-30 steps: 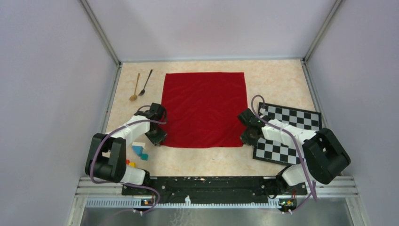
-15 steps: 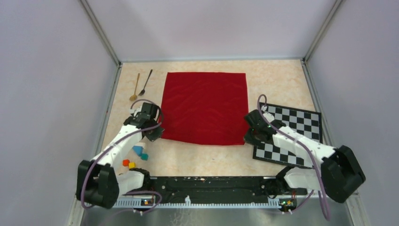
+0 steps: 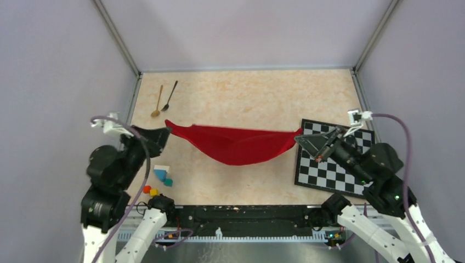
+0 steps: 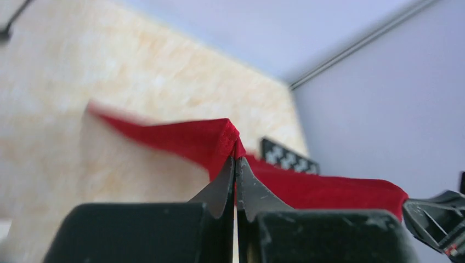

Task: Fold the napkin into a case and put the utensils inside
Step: Flatten the napkin at the center of the board.

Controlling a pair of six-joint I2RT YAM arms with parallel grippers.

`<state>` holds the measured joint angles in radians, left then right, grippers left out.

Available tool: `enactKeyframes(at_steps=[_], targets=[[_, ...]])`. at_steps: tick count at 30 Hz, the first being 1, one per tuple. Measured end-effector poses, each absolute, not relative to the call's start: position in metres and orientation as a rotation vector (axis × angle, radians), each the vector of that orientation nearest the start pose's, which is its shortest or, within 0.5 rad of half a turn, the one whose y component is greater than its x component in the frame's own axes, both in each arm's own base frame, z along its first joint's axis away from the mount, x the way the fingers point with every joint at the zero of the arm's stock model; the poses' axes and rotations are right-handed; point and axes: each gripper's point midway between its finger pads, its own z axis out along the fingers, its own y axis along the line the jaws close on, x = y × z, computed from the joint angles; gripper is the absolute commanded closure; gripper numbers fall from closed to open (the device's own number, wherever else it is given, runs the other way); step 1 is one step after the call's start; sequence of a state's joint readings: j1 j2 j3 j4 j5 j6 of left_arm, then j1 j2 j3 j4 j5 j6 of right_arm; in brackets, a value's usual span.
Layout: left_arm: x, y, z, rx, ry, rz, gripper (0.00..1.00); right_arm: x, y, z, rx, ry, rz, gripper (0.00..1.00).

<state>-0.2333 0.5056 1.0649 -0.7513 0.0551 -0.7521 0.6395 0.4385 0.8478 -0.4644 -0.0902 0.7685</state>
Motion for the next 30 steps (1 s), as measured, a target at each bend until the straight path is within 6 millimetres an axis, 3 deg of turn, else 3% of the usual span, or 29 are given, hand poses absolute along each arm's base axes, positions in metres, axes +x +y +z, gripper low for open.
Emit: enactKeyframes(at_steps=[4,7,10,13,17,20,23,26,30], targets=[[0.154,-0.080,0.440,-0.285,1.523,-0.811,1.00,0.123,0.172,0.411,-0.121,1.537,1.266,1.00],[0.131,-0.074,0.496,-0.203,1.368,-0.809,1.00,0.110,0.174,0.442,-0.189,1.449,1.316,1.00],[0.124,-0.069,0.532,-0.166,1.266,-0.784,1.00,0.117,0.175,0.460,-0.180,1.426,1.304,1.00],[0.150,-0.066,0.535,-0.202,1.272,-0.740,1.00,0.146,0.173,0.460,-0.080,1.469,1.216,1.00],[0.229,-0.068,0.502,-0.312,1.415,-0.643,1.00,0.208,0.177,0.430,0.076,1.610,1.013,1.00],[0.305,-0.077,0.443,-0.371,1.588,-0.547,1.00,0.265,0.182,0.390,0.148,1.740,0.868,1.00],[0.366,-0.085,0.376,-0.397,1.746,-0.464,1.00,0.332,0.173,0.336,0.243,1.866,0.754,1.00],[0.408,-0.091,0.308,-0.412,1.887,-0.402,1.00,0.380,0.161,0.282,0.313,1.976,0.676,1.00],[0.454,-0.090,0.247,-0.437,1.977,-0.379,1.00,0.424,0.156,0.216,0.353,2.106,0.631,1.00]])
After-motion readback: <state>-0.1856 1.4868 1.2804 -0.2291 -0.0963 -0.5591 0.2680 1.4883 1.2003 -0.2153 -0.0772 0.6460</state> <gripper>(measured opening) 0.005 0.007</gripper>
